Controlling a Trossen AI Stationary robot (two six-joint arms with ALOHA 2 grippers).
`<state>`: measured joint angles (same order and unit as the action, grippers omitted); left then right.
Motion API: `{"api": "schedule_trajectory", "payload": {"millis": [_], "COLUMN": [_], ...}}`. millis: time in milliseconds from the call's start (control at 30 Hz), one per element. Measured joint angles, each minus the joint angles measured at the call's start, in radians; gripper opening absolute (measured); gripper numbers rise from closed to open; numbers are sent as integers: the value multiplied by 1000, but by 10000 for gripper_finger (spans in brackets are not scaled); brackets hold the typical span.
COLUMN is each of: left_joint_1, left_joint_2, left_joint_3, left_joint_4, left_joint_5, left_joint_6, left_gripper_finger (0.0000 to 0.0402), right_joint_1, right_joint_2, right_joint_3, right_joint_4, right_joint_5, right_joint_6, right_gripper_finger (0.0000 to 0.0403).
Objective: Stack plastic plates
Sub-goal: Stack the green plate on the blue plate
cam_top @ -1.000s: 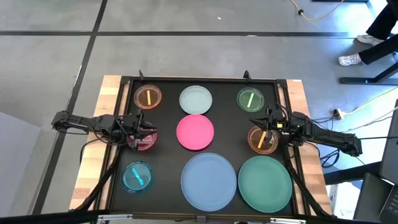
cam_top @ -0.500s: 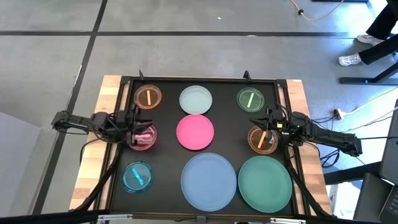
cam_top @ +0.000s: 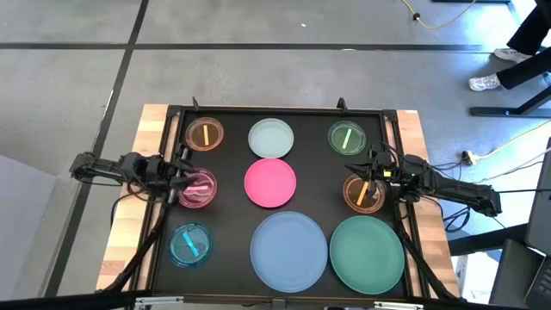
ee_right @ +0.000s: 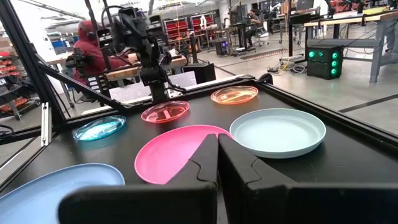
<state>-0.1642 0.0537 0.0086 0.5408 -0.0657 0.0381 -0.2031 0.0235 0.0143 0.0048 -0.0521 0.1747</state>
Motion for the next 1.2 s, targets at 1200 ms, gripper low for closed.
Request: {"api": "schedule_trajectory", "payload": {"millis": [1200], "left_joint_1": [104], "left_joint_2": [1608], "left_joint_3": [914], "left_joint_4": [102], "left_joint_5": [-101], "left_joint_6": [-96], "left_gripper_finger": [78], "right_joint_1": [0], "right_joint_2": [0], "right_joint_3": [0], "right_joint_4": [380], "right_joint_5": [-75], "right_joint_6": [-184], "right_gripper_finger": [5]}}
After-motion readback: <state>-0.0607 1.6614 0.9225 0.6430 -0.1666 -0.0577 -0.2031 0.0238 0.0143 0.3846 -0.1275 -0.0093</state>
